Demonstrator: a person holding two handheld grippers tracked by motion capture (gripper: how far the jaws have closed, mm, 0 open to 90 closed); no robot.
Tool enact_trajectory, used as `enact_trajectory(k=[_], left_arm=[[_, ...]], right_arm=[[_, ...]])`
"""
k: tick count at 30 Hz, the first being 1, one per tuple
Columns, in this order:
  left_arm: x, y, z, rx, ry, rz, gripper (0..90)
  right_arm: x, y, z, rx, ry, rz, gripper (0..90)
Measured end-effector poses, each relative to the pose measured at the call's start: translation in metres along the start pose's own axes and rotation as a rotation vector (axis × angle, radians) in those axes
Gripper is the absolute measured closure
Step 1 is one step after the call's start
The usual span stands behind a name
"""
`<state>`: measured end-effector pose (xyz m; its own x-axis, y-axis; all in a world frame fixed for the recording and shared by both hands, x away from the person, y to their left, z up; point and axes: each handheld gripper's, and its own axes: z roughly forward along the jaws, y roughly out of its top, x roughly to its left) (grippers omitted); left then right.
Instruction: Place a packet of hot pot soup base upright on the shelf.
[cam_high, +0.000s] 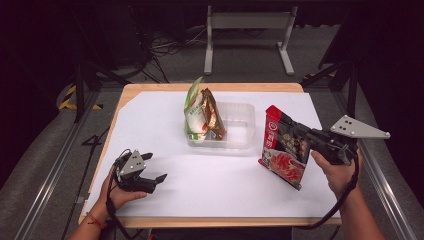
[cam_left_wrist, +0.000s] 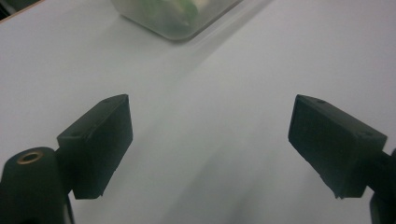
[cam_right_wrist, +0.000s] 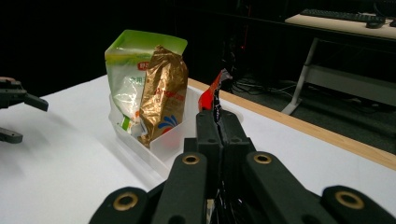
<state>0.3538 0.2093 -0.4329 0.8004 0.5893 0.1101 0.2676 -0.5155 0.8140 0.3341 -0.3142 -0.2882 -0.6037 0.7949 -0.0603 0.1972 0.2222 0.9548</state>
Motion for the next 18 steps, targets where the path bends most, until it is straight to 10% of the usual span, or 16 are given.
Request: enact_trajectory(k=[18], left_arm=[[0.000, 0.001, 0.002, 0.005, -0.007, 0.003, 14.6]], right_arm=[[0.011, 0.015, 0.005, -0.042, 0.027, -0.011, 89.2]])
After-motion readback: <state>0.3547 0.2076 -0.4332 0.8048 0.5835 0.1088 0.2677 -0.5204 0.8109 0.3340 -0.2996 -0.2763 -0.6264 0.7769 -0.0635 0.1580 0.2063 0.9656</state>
